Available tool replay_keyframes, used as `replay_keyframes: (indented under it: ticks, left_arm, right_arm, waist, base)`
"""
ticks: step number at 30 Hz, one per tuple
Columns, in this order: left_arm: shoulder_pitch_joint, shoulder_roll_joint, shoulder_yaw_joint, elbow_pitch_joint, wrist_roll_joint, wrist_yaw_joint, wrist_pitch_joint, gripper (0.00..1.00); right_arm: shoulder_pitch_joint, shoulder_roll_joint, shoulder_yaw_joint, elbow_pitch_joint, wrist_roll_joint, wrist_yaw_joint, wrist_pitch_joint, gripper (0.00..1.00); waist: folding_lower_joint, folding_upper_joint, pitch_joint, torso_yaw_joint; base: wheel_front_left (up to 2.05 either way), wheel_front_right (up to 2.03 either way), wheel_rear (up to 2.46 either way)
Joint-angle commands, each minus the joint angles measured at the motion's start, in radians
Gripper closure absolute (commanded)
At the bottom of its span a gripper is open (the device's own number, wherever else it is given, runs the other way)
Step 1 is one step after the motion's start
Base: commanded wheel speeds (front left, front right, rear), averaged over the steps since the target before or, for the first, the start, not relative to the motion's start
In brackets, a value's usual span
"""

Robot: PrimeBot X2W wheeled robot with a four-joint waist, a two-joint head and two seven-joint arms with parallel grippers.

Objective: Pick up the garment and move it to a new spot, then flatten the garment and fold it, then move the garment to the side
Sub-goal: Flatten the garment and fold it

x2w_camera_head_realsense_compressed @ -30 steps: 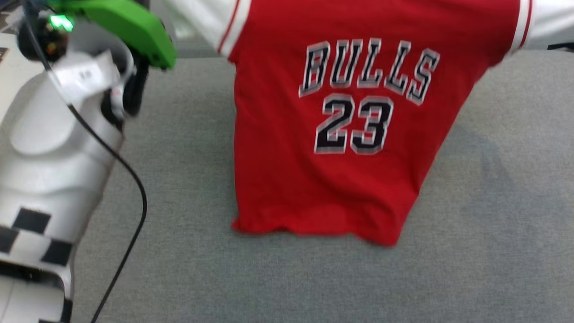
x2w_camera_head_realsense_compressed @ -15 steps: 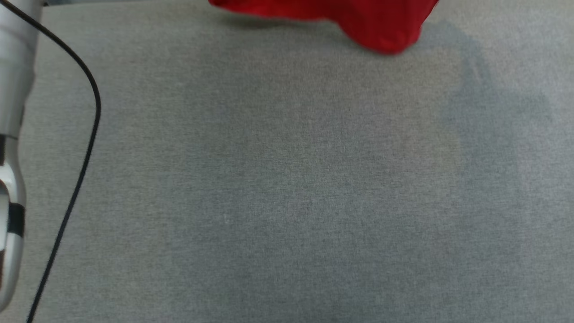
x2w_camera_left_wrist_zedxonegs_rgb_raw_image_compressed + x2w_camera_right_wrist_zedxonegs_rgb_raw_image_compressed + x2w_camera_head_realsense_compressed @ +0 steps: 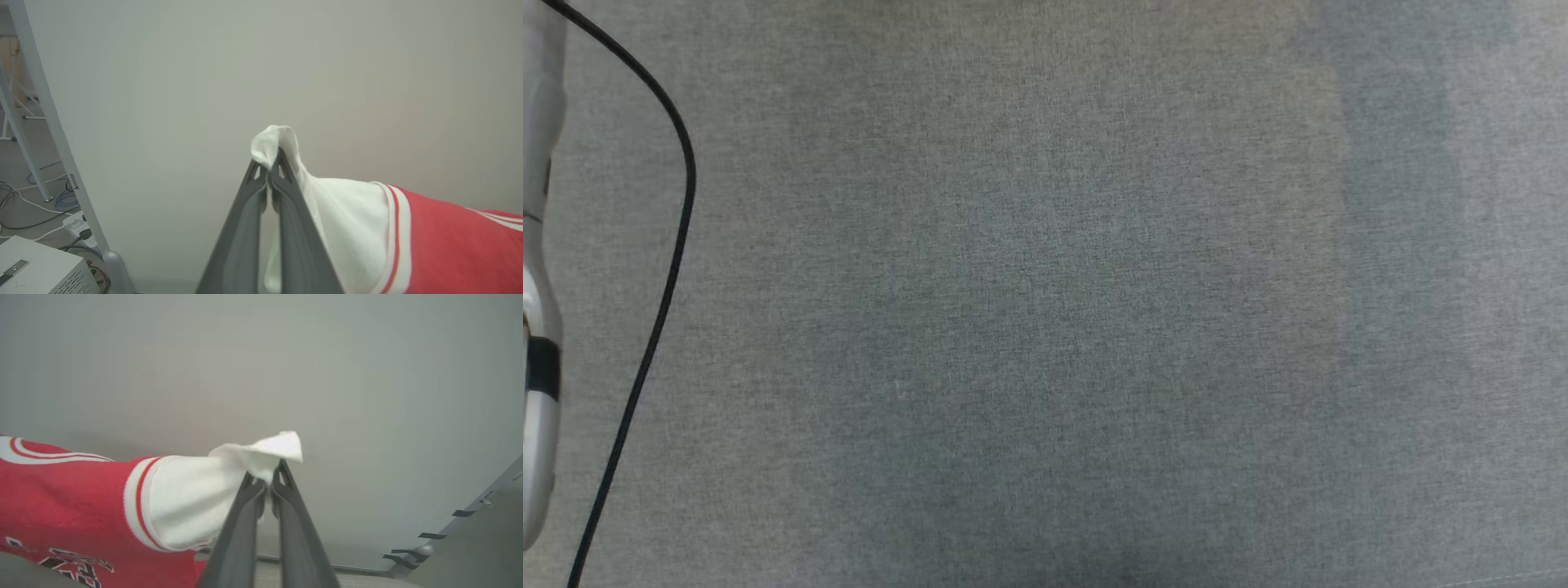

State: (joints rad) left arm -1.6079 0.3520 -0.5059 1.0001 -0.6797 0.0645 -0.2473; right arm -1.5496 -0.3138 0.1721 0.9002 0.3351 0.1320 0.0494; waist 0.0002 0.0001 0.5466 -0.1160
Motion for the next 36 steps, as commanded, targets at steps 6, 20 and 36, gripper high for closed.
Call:
replay_keyframes:
  ticks: [6, 20, 36]
  left_arm:
    - [0.083, -0.029, 0.007, 0.058, -0.033, -0.068, -0.012, 1.00]
    - [0.507, -0.035, 0.042, 0.002, -0.093, -0.186, -0.014, 1.00]
    - [1.175, 0.039, 0.158, -0.448, -0.016, -0.111, -0.014, 1.00]
  right_arm:
    - [0.023, 0.003, 0.110, 0.046, 0.085, -0.001, -0.040, 1.00]
    - [0.425, -0.078, 0.326, -0.070, 0.318, -0.001, -0.121, 1.00]
    - [1.036, -0.175, 0.239, -0.268, 0.387, -0.001, -0.169, 1.00]
  waist:
    - [-0.0002, -0.0001, 0.027, 0.020]
    - [-0.0002, -0.0001, -0.139, 0.049]
    - [-0.0002, -0.0001, -0.388, 0.088]
  base:
    - [0.00, 0.00, 0.00]
    - [0.00, 0.00, 0.00]
    - [0.00, 0.00, 0.00]
